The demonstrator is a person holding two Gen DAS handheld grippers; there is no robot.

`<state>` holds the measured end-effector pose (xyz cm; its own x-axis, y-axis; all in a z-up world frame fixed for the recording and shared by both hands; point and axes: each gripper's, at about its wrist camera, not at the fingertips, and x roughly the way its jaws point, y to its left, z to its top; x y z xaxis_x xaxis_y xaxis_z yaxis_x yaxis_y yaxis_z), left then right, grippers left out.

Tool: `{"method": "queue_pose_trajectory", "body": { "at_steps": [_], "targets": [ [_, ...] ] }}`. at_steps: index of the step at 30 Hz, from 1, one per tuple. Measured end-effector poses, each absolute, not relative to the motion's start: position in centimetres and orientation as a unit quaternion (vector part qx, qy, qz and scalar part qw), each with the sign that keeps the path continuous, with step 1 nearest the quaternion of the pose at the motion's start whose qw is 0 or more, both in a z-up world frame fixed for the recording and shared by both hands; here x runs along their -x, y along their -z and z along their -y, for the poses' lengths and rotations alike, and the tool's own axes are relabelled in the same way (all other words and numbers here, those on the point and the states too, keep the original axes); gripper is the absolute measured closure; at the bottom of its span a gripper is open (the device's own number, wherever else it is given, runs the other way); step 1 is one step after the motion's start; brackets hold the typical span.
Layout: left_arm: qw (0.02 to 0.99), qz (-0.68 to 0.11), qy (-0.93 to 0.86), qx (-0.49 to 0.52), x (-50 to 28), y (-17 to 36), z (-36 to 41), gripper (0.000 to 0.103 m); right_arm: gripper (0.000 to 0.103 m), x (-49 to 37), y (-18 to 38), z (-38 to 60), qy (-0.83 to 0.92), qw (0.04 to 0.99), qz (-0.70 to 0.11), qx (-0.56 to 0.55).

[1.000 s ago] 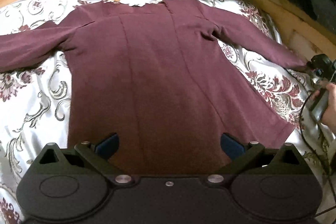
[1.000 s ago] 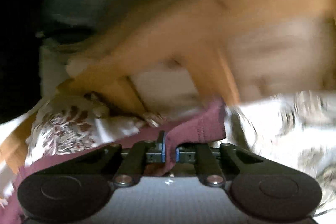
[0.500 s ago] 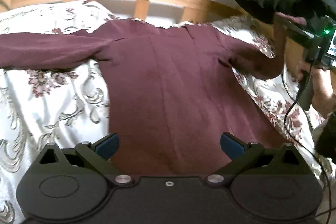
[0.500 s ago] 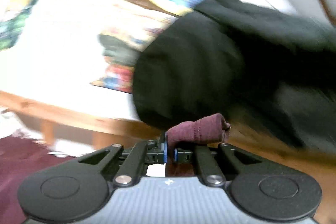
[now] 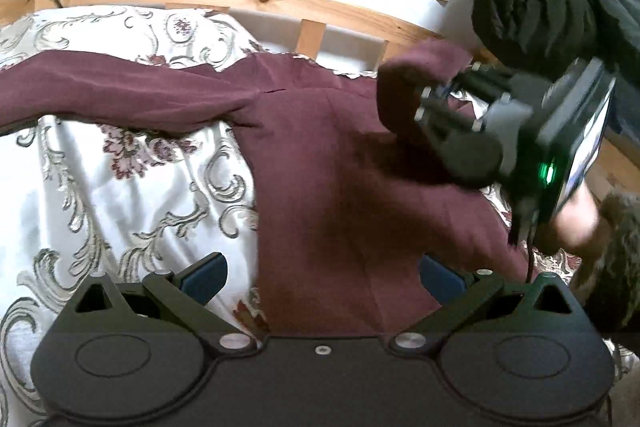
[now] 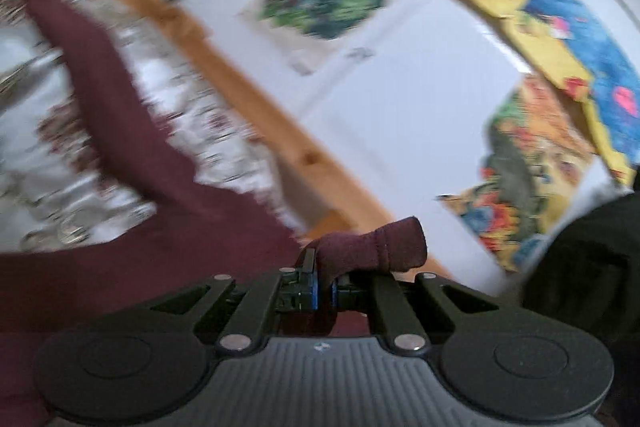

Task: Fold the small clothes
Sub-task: 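Fold the held sleeve across the shirt body with the right gripper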

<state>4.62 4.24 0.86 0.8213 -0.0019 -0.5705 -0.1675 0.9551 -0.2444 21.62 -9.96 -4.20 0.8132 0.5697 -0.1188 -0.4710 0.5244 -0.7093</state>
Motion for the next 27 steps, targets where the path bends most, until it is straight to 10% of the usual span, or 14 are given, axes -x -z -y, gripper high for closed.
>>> {"method": "queue_pose_trajectory", "body": {
  "at_steps": [8,12,18,27],
  "targets": [
    [0.94,-0.301,-0.053,0.15,-4.4,-0.7,-4.6,0.001,0.091,-19.3,9.1,8.4,-0.362,0.815,0.001,0.452],
    [0.94,-0.304,-0.056,0.145,-4.7,-0.8,-4.3,0.001,0.036,-18.1,10.1,8.8,-0.391,0.802,-0.024,0.451],
    [0.934,-0.305,-0.089,0.163,-5.5,-0.8,-5.0,0.001,0.01,-16.1,9.6,12.0,-0.402,0.812,-0.056,0.42],
    [0.914,-0.345,-0.127,0.173,-9.8,0.6,-5.4,0.001,0.004,-23.4,5.1,20.7,-0.289,0.922,-0.156,0.204]
  ]
}}
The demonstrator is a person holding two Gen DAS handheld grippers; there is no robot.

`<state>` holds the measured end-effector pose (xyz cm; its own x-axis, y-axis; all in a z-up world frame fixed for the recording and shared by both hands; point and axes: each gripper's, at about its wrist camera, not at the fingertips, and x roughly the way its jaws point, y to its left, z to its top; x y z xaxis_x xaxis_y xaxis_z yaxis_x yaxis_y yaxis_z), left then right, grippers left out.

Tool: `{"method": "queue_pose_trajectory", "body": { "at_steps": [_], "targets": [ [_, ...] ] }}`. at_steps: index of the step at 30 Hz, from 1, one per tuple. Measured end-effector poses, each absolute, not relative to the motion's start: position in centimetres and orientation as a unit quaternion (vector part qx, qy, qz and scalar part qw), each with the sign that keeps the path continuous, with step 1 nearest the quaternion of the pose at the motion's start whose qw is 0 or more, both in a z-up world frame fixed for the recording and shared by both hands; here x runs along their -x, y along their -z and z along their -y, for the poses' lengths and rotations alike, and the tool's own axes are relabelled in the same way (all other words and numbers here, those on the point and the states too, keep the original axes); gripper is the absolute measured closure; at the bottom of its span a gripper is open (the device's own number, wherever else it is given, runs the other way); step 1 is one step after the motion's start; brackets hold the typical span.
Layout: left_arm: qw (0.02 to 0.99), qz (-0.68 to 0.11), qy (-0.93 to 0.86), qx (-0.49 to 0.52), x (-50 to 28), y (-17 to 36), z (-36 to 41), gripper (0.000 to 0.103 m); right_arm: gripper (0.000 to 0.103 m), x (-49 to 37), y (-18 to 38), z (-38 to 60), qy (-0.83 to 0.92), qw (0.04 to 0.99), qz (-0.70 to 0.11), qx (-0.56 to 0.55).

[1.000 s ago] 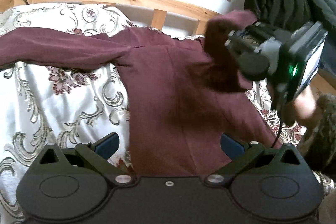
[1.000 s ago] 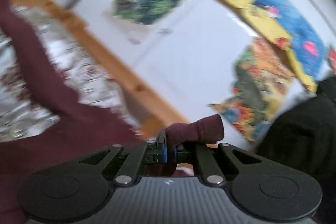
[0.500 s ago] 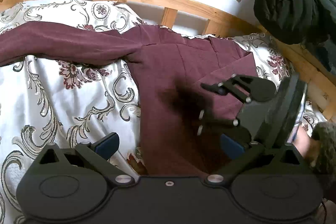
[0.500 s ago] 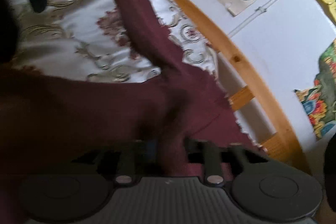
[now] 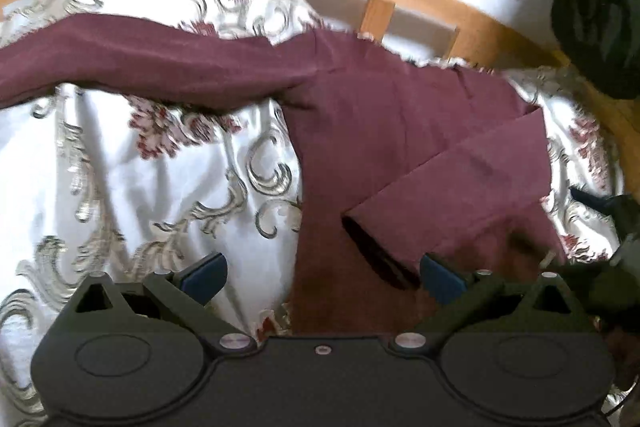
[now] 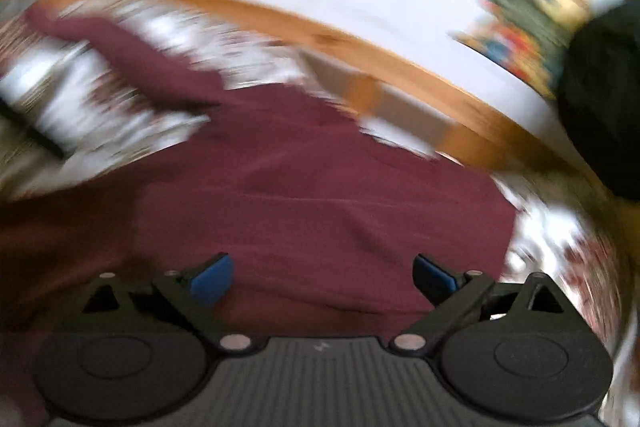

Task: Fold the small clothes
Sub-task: 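Fold the held sleeve across the shirt body with the right gripper, then release the sleeve onto the shirt and lift the right gripper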

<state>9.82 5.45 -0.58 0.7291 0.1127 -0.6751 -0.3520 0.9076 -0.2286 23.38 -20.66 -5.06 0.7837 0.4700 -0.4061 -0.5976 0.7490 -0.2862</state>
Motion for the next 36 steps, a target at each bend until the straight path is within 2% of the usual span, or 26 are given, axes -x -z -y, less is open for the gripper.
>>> {"method": "queue_pose_trajectory", "body": {
  "at_steps": [5,11,16,17,18,20,21,22,28,32,36],
  "targets": [
    [0.905,-0.371,-0.102,0.181,-13.1,1.6,-5.0,0.001,0.006,-28.7,5.3,25.8,-0.219,0.958,-0.173,0.071],
    [0.906,-0.383,-0.115,0.136,-16.9,2.7,-4.4,0.001,0.031,-34.0,6.7,29.8,-0.199,0.961,-0.189,-0.025],
    [0.901,-0.395,-0.141,0.105,-18.7,3.4,-5.0,0.001,0.037,-36.7,8.6,30.2,-0.217,0.948,-0.221,-0.074],
    [0.9,-0.397,-0.144,0.104,-18.9,3.5,-5.3,0.001,0.044,-37.0,8.9,30.3,-0.222,0.945,-0.228,-0.08],
    [0.898,-0.4,-0.147,0.105,-19.1,3.7,-5.5,0.001,0.06,-37.2,9.2,30.3,-0.223,0.942,-0.236,-0.084],
    [0.894,-0.407,-0.15,0.111,-19.4,4.1,-5.8,0.001,0.076,-37.3,9.4,30.4,-0.228,0.939,-0.241,-0.095],
    [0.892,-0.41,-0.151,0.113,-19.5,4.3,-5.9,0.001,0.087,-37.1,9.3,30.5,-0.228,0.94,-0.235,-0.096],
    [0.89,-0.415,-0.153,0.114,-19.6,4.5,-6.0,0.001,0.091,-36.8,9.1,30.5,-0.224,0.943,-0.227,-0.093],
    [0.886,-0.424,-0.155,0.104,-19.8,5.3,-5.8,0.001,0.091,-36.6,9.0,30.1,-0.197,0.95,-0.232,-0.072],
    [0.886,-0.425,-0.15,0.111,-19.5,5.1,-6.2,0.001,0.087,-36.6,9.0,30.3,-0.193,0.95,-0.235,-0.078],
    [0.888,-0.415,-0.152,0.123,-17.7,3.8,-7.3,0.003,0.074,-36.1,8.5,29.9,-0.188,0.953,-0.229,-0.062]
  ]
}}
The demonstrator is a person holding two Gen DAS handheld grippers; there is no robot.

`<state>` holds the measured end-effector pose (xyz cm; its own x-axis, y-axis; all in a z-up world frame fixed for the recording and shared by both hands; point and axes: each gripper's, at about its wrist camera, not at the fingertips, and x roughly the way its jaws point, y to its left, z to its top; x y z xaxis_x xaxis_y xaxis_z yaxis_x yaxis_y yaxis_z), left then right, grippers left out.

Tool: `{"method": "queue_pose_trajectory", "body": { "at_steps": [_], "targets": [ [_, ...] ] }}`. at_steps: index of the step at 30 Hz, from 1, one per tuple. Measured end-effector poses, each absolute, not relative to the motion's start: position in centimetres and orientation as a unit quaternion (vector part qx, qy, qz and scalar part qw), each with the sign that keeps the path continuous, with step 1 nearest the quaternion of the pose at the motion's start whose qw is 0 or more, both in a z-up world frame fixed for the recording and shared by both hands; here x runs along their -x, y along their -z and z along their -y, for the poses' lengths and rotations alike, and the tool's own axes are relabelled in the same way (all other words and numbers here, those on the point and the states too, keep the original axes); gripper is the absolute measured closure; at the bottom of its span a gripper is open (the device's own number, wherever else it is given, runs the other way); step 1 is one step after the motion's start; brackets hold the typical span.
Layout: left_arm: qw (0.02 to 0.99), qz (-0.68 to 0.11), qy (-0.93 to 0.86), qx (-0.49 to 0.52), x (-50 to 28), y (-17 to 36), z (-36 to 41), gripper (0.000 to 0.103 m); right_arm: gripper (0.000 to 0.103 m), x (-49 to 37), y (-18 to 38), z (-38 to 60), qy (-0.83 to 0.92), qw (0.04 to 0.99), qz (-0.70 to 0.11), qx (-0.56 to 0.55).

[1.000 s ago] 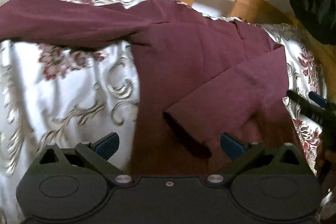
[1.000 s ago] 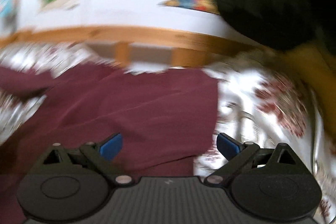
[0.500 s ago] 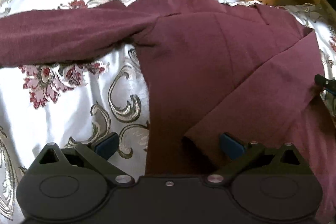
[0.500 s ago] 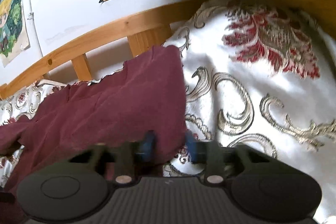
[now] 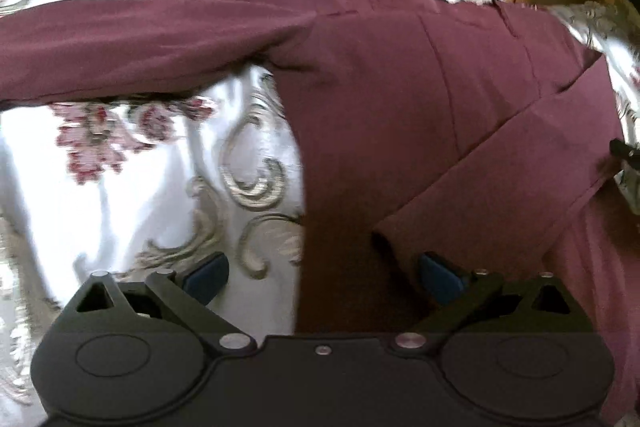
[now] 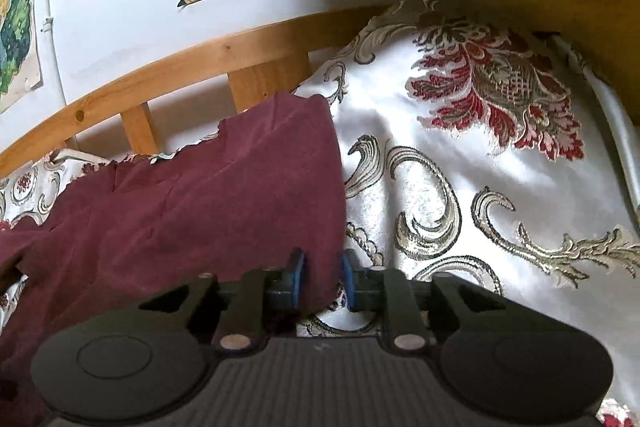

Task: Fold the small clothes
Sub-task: 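Release the sleeve onto the shirt and lift the right gripper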

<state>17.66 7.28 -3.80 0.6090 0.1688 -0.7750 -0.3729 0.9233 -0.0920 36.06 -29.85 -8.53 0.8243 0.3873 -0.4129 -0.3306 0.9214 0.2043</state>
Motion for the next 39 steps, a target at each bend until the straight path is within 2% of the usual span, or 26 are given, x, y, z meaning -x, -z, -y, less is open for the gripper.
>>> {"method": "queue_pose_trajectory", "body": {
  "at_steps": [1,3,4,6,7,9,11,16,24,26,27,28,29,30,31,35,39],
  "targets": [
    [0.889,-0.41,-0.16,0.123,-16.9,3.2,-7.9,0.003,0.071,-35.9,8.4,29.7,-0.191,0.953,-0.228,-0.058],
    [0.89,-0.397,-0.191,0.115,-15.2,2.0,-9.3,0.003,0.047,-35.5,8.0,29.4,-0.195,0.954,-0.224,-0.051],
    [0.89,-0.389,-0.21,0.112,-14.3,1.4,-10.3,0.003,0.042,-35.2,7.8,29.2,-0.198,0.954,-0.218,-0.046],
    [0.889,-0.365,-0.249,0.118,-12.3,0.1,-12.5,0.003,0.025,-34.7,7.4,28.6,-0.206,0.955,-0.209,-0.037],
    [0.888,-0.351,-0.27,0.127,-11.3,-0.4,-13.8,0.003,0.022,-34.5,7.3,28.3,-0.211,0.955,-0.205,-0.033],
    [0.882,-0.316,-0.312,0.156,-9.0,-1.4,-16.4,0.002,0.007,-33.9,6.9,27.7,-0.221,0.954,-0.199,-0.031],
    [0.871,-0.28,-0.358,0.19,-6.6,-2.2,-19.1,0.001,0.001,-33.3,6.6,27.2,-0.234,0.951,-0.197,-0.036],
    [0.841,-0.203,-0.398,0.304,-2.3,-2.9,-25.0,0.001,0.001,-31.7,6.0,25.9,-0.266,0.944,-0.192,-0.022],
    [0.804,-0.118,-0.43,0.394,-1.5,-2.5,-29.0,0.002,0.0,-29.5,5.4,25.0,-0.293,0.936,-0.194,-0.012],
    [0.794,-0.099,-0.451,0.394,-2.0,-2.6,-28.9,0.008,0.0,-29.0,5.4,25.0,-0.297,0.936,-0.191,-0.007],
    [0.79,-0.097,-0.468,0.385,-2.0,-2.8,-28.6,0.021,0.0,-28.8,5.3,24.9,-0.299,0.935,-0.191,-0.005],
    [0.783,-0.099,-0.486,0.375,-2.1,-3.0,-28.3,0.038,0.0,-28.7,5.3,24.8,-0.3,0.935,-0.19,-0.004],
    [0.778,-0.098,-0.501,0.366,-2.1,-3.1,-28.1,0.049,0.0,-28.7,5.4,24.7,-0.302,0.934,-0.19,-0.004],
    [0.776,-0.096,-0.509,0.36,-2.1,-3.1,-28.0,0.079,0.0,-28.7,5.4,24.7,-0.305,0.933,-0.192,-0.003],
    [0.772,-0.093,-0.518,0.356,-1.9,-3.2,-28.0,0.097,0.0,-28.6,5.4,24.6,-0.308,0.932,-0.193,-0.004],
    [0.771,-0.048,-0.517,0.369,-0.9,-4.0,-27.4,0.098,0.001,-28.5,5.4,24.6,-0.32,0.928,-0.191,-0.009],
    [0.823,-0.015,-0.479,0.304,-1.8,-6.4,-25.5,0.098,0.001,-28.6,5.3,24.8,-0.322,0.927,-0.192,-0.017]
  ]
}}
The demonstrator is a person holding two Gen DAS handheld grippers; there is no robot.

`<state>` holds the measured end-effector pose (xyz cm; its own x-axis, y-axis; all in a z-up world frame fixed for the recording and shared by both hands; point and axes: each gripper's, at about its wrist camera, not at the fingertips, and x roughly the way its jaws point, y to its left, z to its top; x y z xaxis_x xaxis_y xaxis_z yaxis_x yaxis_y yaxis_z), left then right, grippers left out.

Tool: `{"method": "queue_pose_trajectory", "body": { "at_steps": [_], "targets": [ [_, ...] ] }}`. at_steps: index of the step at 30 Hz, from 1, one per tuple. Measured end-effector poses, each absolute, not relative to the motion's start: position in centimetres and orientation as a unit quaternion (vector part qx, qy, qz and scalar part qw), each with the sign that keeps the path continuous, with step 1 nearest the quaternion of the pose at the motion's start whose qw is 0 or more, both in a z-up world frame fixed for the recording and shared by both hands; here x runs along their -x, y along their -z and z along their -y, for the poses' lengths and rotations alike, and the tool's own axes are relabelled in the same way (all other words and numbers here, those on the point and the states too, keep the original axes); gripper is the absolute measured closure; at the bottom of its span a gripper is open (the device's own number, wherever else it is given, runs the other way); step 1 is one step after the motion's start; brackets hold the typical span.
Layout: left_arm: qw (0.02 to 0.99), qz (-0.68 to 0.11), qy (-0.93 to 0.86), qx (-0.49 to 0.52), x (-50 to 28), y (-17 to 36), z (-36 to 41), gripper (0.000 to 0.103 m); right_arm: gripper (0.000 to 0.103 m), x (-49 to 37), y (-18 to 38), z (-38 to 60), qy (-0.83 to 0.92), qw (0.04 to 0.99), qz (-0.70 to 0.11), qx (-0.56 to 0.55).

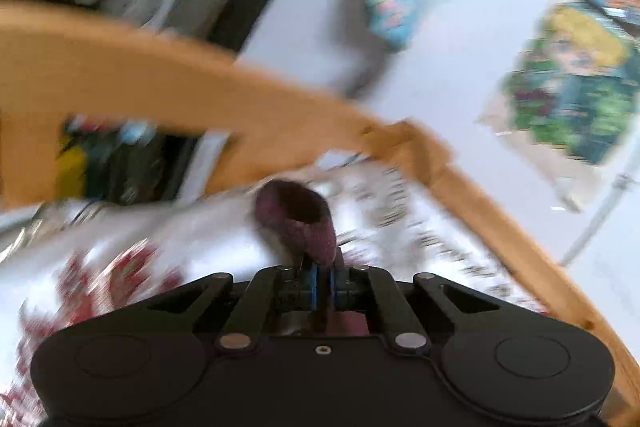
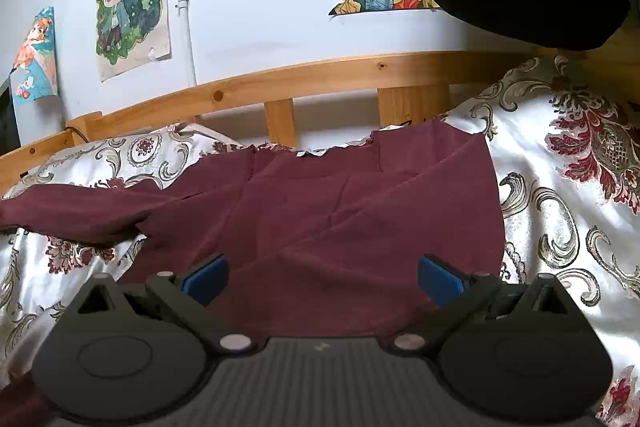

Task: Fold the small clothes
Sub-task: 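Grasp the other sleeve cuff with the left gripper and lift it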

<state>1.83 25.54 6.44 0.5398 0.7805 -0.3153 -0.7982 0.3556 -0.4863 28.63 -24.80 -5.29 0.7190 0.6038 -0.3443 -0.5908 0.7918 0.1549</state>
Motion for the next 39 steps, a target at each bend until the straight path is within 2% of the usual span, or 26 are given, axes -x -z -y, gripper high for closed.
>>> {"method": "queue_pose_trajectory", "body": {
  "at_steps": [8,15,25,39],
  "targets": [
    [0.942,0.04,-0.3,0.145,-6.9,-11.7,-19.0,0.098,0.001,-28.8,4.8,25.4,-0.325,0.927,-0.187,-0.03],
    [0.992,0.036,-0.111,0.05,-12.5,-13.0,-10.9,0.098,0.001,-29.4,4.3,26.4,-0.308,0.933,-0.178,-0.046],
    [0.993,-0.063,0.08,0.06,-17.2,-7.8,-2.1,0.098,0.001,-30.7,4.8,28.0,-0.28,0.939,-0.187,-0.071],
    [0.97,-0.182,0.141,0.073,-20.0,-0.9,1.7,0.098,0.001,-31.8,6.1,29.3,-0.251,0.94,-0.209,-0.096]
  ]
}}
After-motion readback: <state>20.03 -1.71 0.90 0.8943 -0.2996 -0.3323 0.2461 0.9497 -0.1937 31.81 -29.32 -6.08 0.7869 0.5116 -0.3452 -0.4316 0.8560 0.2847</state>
